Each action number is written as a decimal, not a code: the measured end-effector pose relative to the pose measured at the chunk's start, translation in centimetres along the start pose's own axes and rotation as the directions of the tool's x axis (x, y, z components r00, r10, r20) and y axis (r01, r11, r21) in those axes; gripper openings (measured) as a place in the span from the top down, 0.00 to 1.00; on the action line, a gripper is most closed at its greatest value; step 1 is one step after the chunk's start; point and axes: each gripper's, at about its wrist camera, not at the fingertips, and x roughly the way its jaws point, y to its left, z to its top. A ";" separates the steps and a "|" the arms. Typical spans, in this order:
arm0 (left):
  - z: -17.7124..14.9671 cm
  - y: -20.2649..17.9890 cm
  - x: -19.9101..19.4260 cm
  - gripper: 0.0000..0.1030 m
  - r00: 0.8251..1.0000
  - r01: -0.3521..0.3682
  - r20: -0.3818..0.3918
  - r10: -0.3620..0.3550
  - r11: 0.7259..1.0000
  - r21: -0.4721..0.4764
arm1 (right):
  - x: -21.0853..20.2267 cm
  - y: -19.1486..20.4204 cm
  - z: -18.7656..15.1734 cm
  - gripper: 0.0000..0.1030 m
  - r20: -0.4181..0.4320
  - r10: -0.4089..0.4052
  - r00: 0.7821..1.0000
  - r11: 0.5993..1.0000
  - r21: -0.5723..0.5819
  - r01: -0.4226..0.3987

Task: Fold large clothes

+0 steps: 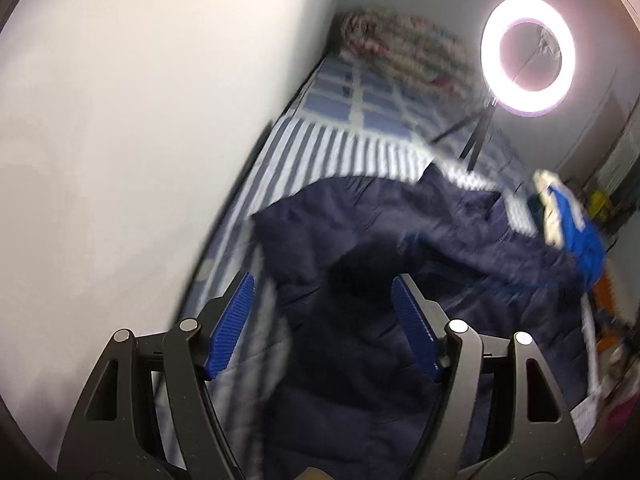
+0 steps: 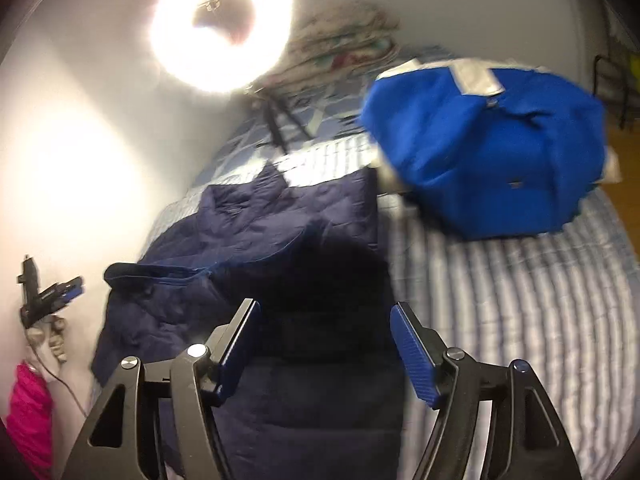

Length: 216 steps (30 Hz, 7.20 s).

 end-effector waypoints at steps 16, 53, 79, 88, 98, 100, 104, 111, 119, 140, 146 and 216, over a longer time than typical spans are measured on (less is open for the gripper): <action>-1.4 -3.5 5.5 0.99 0.995 -0.050 -0.076 0.061 0.990 0.132 | 5.1 0.8 -1.4 0.96 -0.141 -0.116 0.983 0.991 -0.078 0.106; 6.7 -12.2 9.3 0.68 0.963 -0.224 0.193 0.188 0.956 0.187 | 11.6 5.2 8.2 0.73 0.119 -0.469 0.875 0.833 -0.269 0.483; 0.4 -21.3 8.2 0.64 0.997 -0.049 0.071 0.027 0.943 0.330 | 0.2 -1.0 -6.1 0.23 0.016 -0.285 0.959 0.957 0.060 0.283; -9.4 -27.6 13.3 0.64 0.996 -0.044 -0.047 0.071 0.898 0.438 | 3.2 -5.5 -10.8 0.18 -0.001 0.129 0.992 0.854 0.509 -0.111; -8.1 -25.8 2.9 0.64 1.000 -0.016 0.027 0.008 0.938 0.345 | 2.7 0.0 -7.5 0.84 0.006 0.036 0.999 0.932 0.359 -0.036; -8.1 -24.5 -0.6 0.64 0.999 0.009 0.036 -0.022 0.948 0.317 | 1.5 1.3 -6.8 0.87 0.017 -0.001 1.000 0.953 0.302 -0.004; -9.9 -21.1 -6.6 0.63 0.993 0.102 0.031 -0.112 0.970 0.219 | 0.0 4.8 -5.1 0.88 0.042 -0.079 0.996 0.983 0.166 0.071; -14.7 -17.3 -10.4 0.62 0.992 0.099 0.066 -0.111 0.980 0.170 | -1.7 10.4 -3.0 0.88 0.094 -0.126 0.988 0.992 -0.016 0.128; -14.9 -13.6 -11.0 0.62 0.993 0.067 0.095 -0.074 0.995 0.074 | -2.0 13.3 -2.1 0.89 0.112 -0.150 0.982 0.983 -0.086 0.160; -16.3 -5.8 -18.0 0.62 0.973 -0.005 0.231 0.014 0.999 -0.041 | 7.5 37.8 -0.6 0.89 0.053 0.102 0.993 0.874 -0.482 -0.064; -16.9 -3.8 -19.3 0.62 0.969 -0.024 0.242 0.043 0.996 -0.081 | 16.8 44.7 -4.6 0.90 -0.108 0.139 0.984 0.833 -0.525 -0.175; -15.6 -6.9 -2.0 0.62 0.978 -0.106 -0.170 0.120 0.990 0.088 | 13.0 23.1 -6.6 0.79 -0.410 0.061 0.910 0.961 -0.224 -0.165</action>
